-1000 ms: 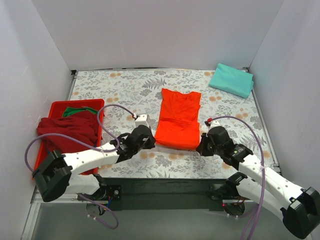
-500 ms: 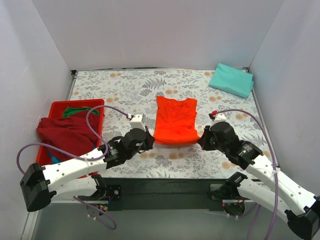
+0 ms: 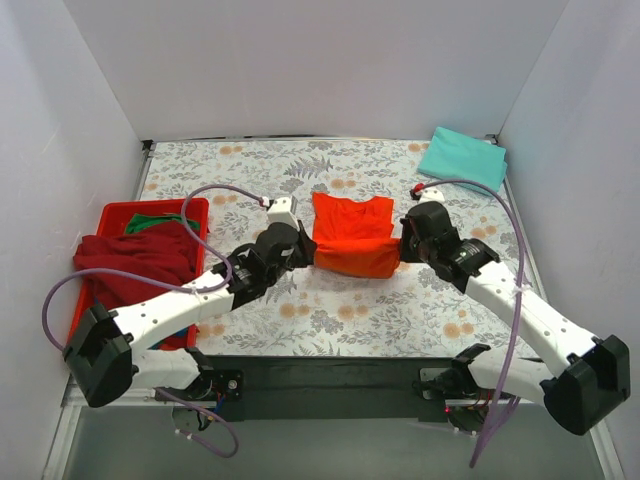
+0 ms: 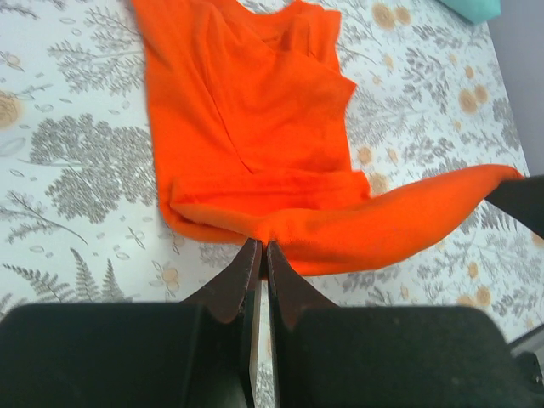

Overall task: Fold and stack the t-shirts
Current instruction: Fold the tshirt

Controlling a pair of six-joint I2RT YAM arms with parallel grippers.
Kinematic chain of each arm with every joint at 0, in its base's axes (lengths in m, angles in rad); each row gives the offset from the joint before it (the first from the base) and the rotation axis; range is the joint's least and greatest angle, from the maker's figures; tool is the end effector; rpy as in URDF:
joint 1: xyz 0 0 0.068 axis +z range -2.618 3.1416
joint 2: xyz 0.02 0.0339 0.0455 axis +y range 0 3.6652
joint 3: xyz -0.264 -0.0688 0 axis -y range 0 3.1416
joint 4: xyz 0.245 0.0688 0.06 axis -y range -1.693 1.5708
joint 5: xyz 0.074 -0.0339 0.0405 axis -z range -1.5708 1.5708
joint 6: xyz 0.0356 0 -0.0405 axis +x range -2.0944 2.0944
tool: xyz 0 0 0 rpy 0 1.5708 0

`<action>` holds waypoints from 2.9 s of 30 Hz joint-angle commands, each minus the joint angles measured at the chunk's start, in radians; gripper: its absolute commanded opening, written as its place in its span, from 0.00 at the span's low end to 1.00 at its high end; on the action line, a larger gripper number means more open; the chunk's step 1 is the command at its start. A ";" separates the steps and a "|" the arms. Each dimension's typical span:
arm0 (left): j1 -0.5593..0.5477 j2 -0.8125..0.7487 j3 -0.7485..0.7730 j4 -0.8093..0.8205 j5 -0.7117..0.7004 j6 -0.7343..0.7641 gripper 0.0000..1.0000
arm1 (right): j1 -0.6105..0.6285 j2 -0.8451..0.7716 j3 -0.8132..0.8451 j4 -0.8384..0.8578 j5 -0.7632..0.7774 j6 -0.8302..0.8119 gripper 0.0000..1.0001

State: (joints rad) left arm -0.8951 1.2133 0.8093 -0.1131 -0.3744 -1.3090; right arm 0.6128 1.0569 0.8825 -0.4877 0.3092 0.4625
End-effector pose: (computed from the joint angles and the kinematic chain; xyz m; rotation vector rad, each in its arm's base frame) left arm 0.1788 -0.2022 0.2667 -0.6838 2.0864 -0.9458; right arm 0.1919 0.1217 0.2936 0.0018 2.2082 0.2560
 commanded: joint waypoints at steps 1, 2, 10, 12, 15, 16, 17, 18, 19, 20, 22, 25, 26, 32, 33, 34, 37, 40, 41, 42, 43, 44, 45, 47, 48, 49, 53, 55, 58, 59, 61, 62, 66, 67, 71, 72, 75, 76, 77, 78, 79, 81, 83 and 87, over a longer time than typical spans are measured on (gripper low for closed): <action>0.088 0.031 0.037 0.096 0.124 0.053 0.00 | -0.060 0.069 0.065 0.084 -0.027 -0.064 0.01; 0.123 0.057 0.045 0.107 0.140 0.056 0.00 | -0.073 0.087 0.075 0.093 -0.036 -0.071 0.01; 0.245 0.204 0.155 0.176 0.290 0.082 0.00 | -0.199 0.287 0.208 0.159 -0.159 -0.131 0.01; 0.286 0.245 0.182 0.184 0.342 0.085 0.00 | -0.223 0.325 0.245 0.159 -0.176 -0.145 0.01; 0.334 0.313 0.235 0.191 0.423 0.090 0.00 | -0.246 0.402 0.317 0.163 -0.205 -0.156 0.01; 0.343 0.331 0.252 0.191 0.439 0.090 0.00 | -0.252 0.438 0.357 0.163 -0.220 -0.157 0.01; 0.366 0.366 0.280 0.197 0.454 0.091 0.00 | -0.265 0.457 0.374 0.163 -0.226 -0.160 0.01; 0.377 0.383 0.295 0.199 0.485 0.094 0.00 | -0.271 0.475 0.395 0.163 -0.232 -0.162 0.01; 0.386 0.402 0.310 0.207 0.499 0.094 0.00 | -0.277 0.510 0.412 0.163 -0.243 -0.165 0.01; 0.404 0.432 0.338 0.211 0.517 0.096 0.00 | -0.288 0.528 0.447 0.163 -0.249 -0.166 0.01; 0.424 0.466 0.372 0.214 0.555 0.099 0.00 | -0.303 0.575 0.481 0.163 -0.268 -0.171 0.01; 0.453 0.543 0.448 0.214 0.607 0.108 0.00 | -0.326 0.645 0.555 0.161 -0.297 -0.177 0.01; 0.467 0.587 0.467 0.214 0.624 0.108 0.00 | -0.337 0.664 0.570 0.159 -0.301 -0.180 0.01; 0.519 0.754 0.585 0.213 0.678 0.100 0.00 | -0.369 0.836 0.716 0.144 -0.372 -0.199 0.01; 0.525 0.772 0.605 0.211 0.683 0.096 0.00 | -0.372 0.882 0.751 0.143 -0.386 -0.206 0.01; 0.532 0.787 0.617 0.217 0.692 0.093 0.00 | -0.375 0.903 0.769 0.138 -0.390 -0.206 0.01; 0.548 0.863 0.680 0.207 0.739 0.099 0.00 | -0.386 0.972 0.817 0.132 -0.416 -0.206 0.01; 0.561 0.948 0.738 0.181 0.759 0.106 0.00 | -0.392 1.012 0.839 0.130 -0.432 -0.202 0.01; 0.562 0.960 0.748 0.181 0.756 0.108 0.04 | -0.393 1.022 0.843 0.129 -0.435 -0.202 0.01; 0.565 0.971 0.761 0.176 0.750 0.108 0.10 | -0.392 1.038 0.851 0.126 -0.443 -0.202 0.01; 0.567 0.989 0.777 0.153 0.743 0.109 0.20 | -0.395 1.043 0.855 0.124 -0.458 -0.202 0.08; 0.568 0.997 0.809 0.138 0.729 0.112 0.32 | -0.397 1.049 0.865 0.123 -0.466 -0.200 0.21; 0.568 1.000 0.818 0.126 0.714 0.116 0.48 | -0.397 1.049 0.869 0.120 -0.469 -0.200 0.45; 0.568 0.993 0.826 0.119 0.666 0.128 0.69 | -0.397 1.040 0.866 0.115 -0.473 -0.211 0.65; 0.570 0.985 0.826 0.089 0.651 0.131 0.71 | -0.398 1.032 0.862 0.113 -0.475 -0.217 0.78; 0.568 0.976 0.818 0.082 0.637 0.135 0.72 | -0.397 1.016 0.857 0.115 -0.475 -0.220 0.82; 0.568 0.891 0.739 0.093 0.627 0.140 0.72 | -0.398 0.950 0.808 0.116 -0.476 -0.242 0.93; 0.567 0.844 0.667 0.108 0.652 0.145 0.72 | -0.401 0.904 0.762 0.118 -0.478 -0.249 0.97; 0.564 0.793 0.579 0.159 0.713 0.155 0.70 | -0.410 0.850 0.684 0.129 -0.516 -0.268 0.98; 0.564 0.781 0.558 0.168 0.724 0.159 0.70 | -0.418 0.838 0.662 0.136 -0.531 -0.272 0.98; 0.561 0.749 0.503 0.193 0.747 0.165 0.70 | -0.429 0.807 0.589 0.168 -0.583 -0.282 0.98; 0.559 0.740 0.484 0.204 0.755 0.169 0.70 | -0.442 0.798 0.560 0.185 -0.605 -0.282 0.98; 0.559 0.729 0.442 0.216 0.802 0.185 0.69 | -0.479 0.763 0.434 0.274 -0.738 -0.268 0.98; 0.559 0.727 0.436 0.217 0.804 0.185 0.69 | -0.485 0.758 0.409 0.294 -0.754 -0.260 0.98; 0.559 0.724 0.410 0.216 0.802 0.188 0.68 | -0.515 0.749 0.329 0.333 -0.820 -0.263 0.98; 0.559 0.727 0.407 0.216 0.802 0.189 0.67 | -0.519 0.752 0.320 0.342 -0.846 -0.263 0.98; 0.559 0.730 0.403 0.214 0.807 0.189 0.67 | -0.536 0.752 0.282 0.360 -0.874 -0.260 0.98; 0.559 0.733 0.404 0.214 0.810 0.188 0.66 | -0.541 0.752 0.273 0.376 -0.889 -0.260 0.98; 0.559 0.736 0.404 0.214 0.816 0.186 0.66 | -0.548 0.753 0.268 0.382 -0.895 -0.259 0.98; 0.559 0.739 0.407 0.216 0.821 0.185 0.65 | -0.553 0.761 0.260 0.385 -0.906 -0.257 0.98; 0.559 0.747 0.410 0.217 0.822 0.183 0.65 | -0.556 0.765 0.259 0.389 -0.909 -0.254 0.98; 0.559 0.753 0.416 0.220 0.832 0.179 0.64 | -0.567 0.784 0.259 0.396 -0.920 -0.254 0.99; 0.558 0.767 0.422 0.227 0.842 0.174 0.63 | -0.578 0.798 0.259 0.409 -0.929 -0.251 0.98; 0.555 0.799 0.442 0.231 0.856 0.169 0.56 | -0.587 0.845 0.268 0.432 -0.960 -0.239 0.98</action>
State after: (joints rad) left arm -0.3359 2.0037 1.2205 0.0990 0.4511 -1.1450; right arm 0.0372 1.8660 1.1473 -0.1024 -0.5968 0.2119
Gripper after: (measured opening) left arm 0.579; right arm 0.984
